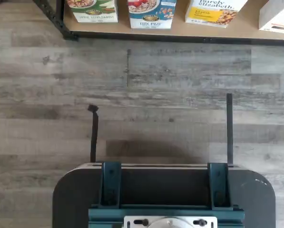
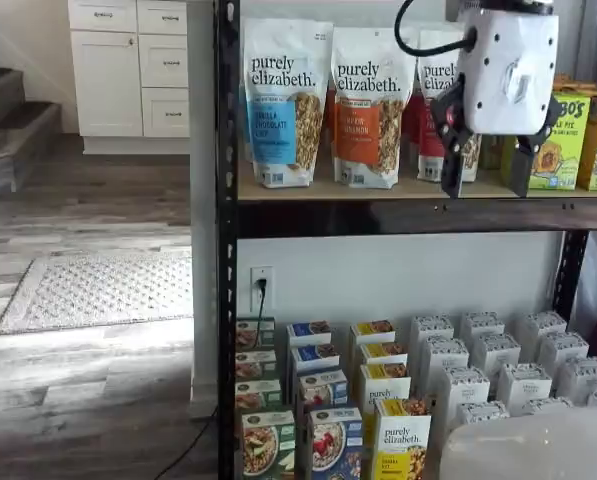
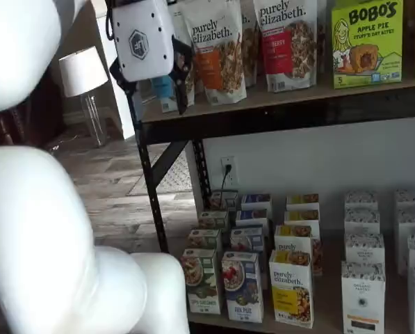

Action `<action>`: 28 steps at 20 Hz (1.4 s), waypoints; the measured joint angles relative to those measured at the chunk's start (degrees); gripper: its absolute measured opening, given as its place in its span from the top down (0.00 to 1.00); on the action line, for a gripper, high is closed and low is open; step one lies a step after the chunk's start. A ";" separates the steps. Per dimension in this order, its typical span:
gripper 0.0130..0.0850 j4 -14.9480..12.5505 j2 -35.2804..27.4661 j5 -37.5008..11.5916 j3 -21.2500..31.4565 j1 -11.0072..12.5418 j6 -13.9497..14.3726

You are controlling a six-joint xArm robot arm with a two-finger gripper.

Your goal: Pick up the blue and white box that is on the bottom shelf, the second box from the left

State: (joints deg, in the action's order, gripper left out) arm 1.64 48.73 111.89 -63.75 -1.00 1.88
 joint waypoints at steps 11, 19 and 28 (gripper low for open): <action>0.00 -0.31 0.15 -9.92 8.60 -1.48 1.30; 0.00 -0.37 -0.46 -18.16 16.15 -1.20 0.97; 0.00 1.64 -0.65 -30.57 27.27 -1.37 0.66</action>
State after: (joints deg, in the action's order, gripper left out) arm 3.28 48.09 81.32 -36.49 -2.37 2.54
